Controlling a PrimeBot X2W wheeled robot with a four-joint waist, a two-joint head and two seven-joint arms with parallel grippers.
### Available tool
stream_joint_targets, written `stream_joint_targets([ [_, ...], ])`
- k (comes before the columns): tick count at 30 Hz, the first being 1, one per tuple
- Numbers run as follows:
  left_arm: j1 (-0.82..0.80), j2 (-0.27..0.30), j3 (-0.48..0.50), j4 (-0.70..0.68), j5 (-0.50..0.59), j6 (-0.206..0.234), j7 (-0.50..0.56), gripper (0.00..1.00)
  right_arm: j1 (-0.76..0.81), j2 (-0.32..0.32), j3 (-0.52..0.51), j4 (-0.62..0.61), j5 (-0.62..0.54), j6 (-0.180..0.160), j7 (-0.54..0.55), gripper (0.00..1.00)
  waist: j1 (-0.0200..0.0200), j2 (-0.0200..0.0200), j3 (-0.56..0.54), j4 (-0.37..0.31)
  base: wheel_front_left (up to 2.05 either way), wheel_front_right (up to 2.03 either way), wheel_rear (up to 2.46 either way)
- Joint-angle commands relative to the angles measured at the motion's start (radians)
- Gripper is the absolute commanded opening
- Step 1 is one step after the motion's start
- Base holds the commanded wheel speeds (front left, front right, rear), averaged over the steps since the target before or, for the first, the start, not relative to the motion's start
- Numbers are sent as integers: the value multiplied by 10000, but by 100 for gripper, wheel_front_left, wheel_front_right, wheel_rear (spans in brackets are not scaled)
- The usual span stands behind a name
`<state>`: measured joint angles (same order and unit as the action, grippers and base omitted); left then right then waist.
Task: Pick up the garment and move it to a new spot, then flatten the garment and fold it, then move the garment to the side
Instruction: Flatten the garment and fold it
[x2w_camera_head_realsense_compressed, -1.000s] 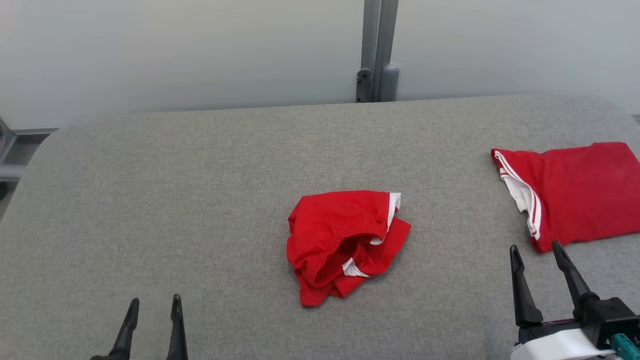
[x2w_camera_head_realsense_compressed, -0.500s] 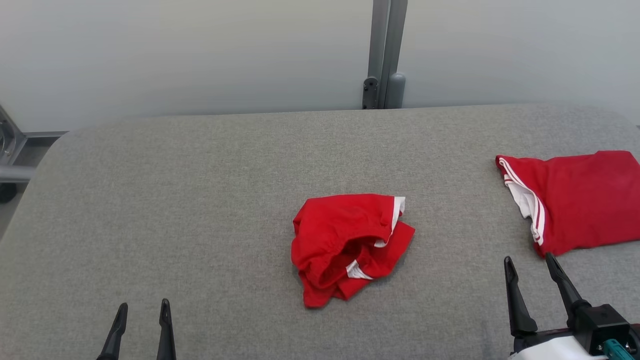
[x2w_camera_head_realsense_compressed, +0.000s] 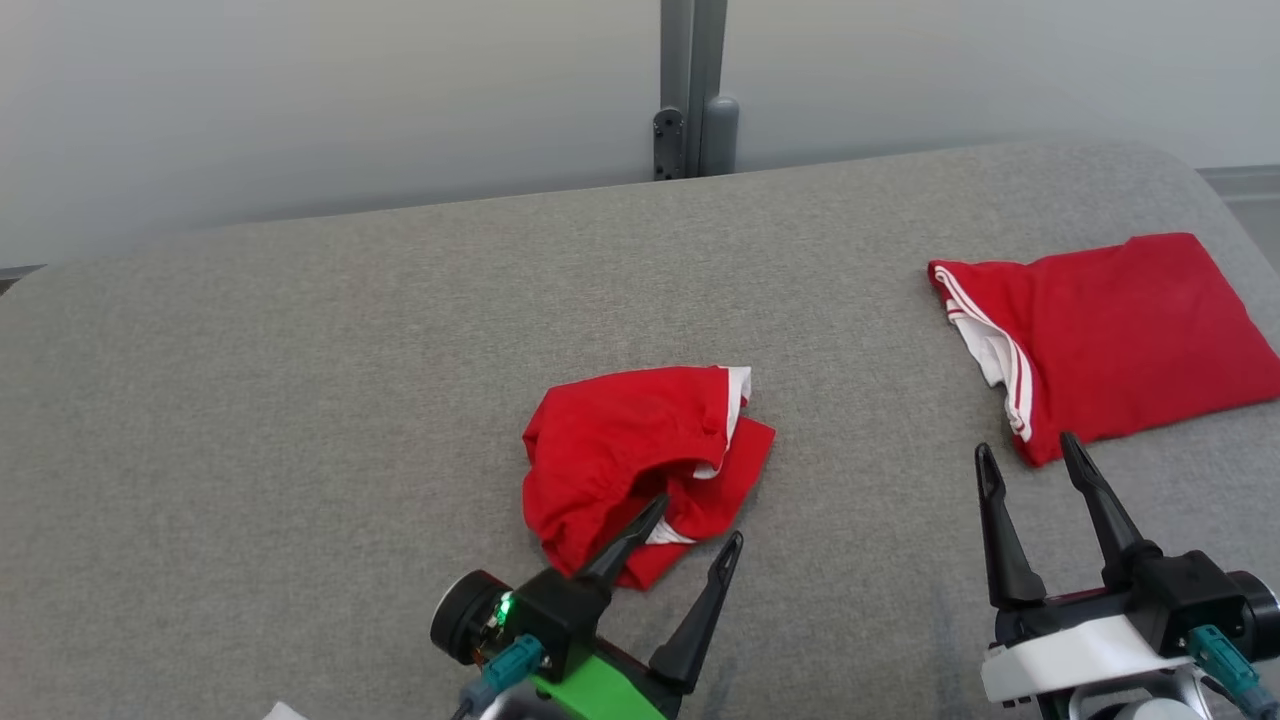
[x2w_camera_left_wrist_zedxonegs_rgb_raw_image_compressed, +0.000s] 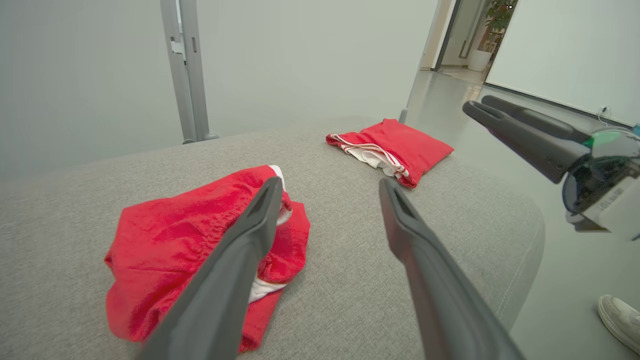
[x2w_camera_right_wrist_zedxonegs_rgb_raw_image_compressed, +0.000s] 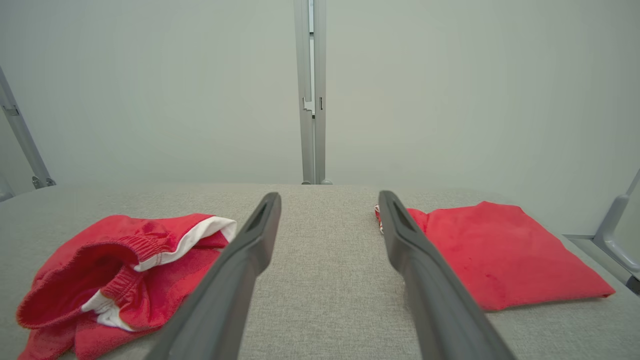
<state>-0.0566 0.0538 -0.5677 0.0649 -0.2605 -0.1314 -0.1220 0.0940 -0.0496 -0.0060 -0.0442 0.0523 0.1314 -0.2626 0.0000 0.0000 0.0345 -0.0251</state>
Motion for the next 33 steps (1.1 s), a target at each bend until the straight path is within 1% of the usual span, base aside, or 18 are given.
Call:
stream_joint_targets([
  [1, -388, 30, -89, 373, -300, 20, 169, 100, -189, -16, 27, -87, 63, -14, -30, 100, 0, 0, 484, -581, 0, 0, 0],
  [4, -996, 6, -104, 1263, -606, 106, 396, 100, -373, -17, 135, -142, 134, -14, -30, 100, 0, 0, 646, -981, 0, 0, 0],
  [7, -1475, -7, 70, 2150, -732, 509, 480, 100, -448, -15, 100, -202, 259, -14, -30, 100, 0, 0, 777, -1315, 0, 0, 0],
  [9, -1722, -14, 109, 2650, -630, 755, 471, 100, -459, -14, 65, -228, 290, -14, -30, 100, 0, 0, 830, -1477, 0, 0, 0],
  [12, -1874, 13, 182, 3280, -666, 1004, 688, 100, -422, -11, -3, -256, 357, -14, -30, 100, 0, 0, 883, -1580, 0, 0, 0],
  [17, -2066, 312, 266, 4268, -422, 1433, 1037, 100, -387, -15, -87, -268, 367, -14, -30, 100, 0, 0, 914, -1578, 0, 0, 0],
  [18, -2092, 341, 267, 4401, -440, 1464, 1130, 75, -378, -13, -103, -272, 373, -14, -30, 100, 0, 0, 907, -1549, 0, 0, 0],
  [19, -2118, 337, 260, 4470, -485, 1432, 1189, 0, -374, -10, -93, -270, 382, -14, -30, 100, 0, 0, 893, -1521, 0, 0, 0],
  [21, -2140, 311, 205, 4354, -682, 1158, 1278, 0, -354, -13, -68, -243, 379, -14, -30, 100, 0, 0, 850, -1454, 0, 0, 0],
  [23, -2153, 233, 219, 3881, -1087, 832, 1401, 0, -294, -15, -92, -248, 374, -14, -30, 100, 0, 0, 809, -1346, 0, 0, 0],
  [25, -1999, 95, 380, 3025, -2176, 470, 1695, 0, -236, -15, -128, -243, 377, -14, -30, 100, 0, 0, 792, -1201, 0, 0, 0],
  [27, -2163, 29, 434, 1931, -3259, 275, 2073, 0, -212, -15, -126, -193, 383, -14, -30, 100, 0, 0, 776, -1048, 0, 0, 0],
  [29, -2509, 16, 616, 933, -4187, 246, 2388, 0, -225, -15, -107, -169, 419, -14, -30, 100, 0, 0, 748, -915, 0, 0, 0],
  [31, -2948, -4, 890, 149, -4937, 464, 2616, 0, -253, -15, -69, -143, 425, -14, -30, 100, 0, 0, 710, -776, 0, 0, 0],
  [33, -3604, -23, 1053, -479, -5333, 696, 2848, 0, -289, -15, -24, -114, 423, -14, -30, 100, 0, 0, 677, -649, 0, 0, 0],
])
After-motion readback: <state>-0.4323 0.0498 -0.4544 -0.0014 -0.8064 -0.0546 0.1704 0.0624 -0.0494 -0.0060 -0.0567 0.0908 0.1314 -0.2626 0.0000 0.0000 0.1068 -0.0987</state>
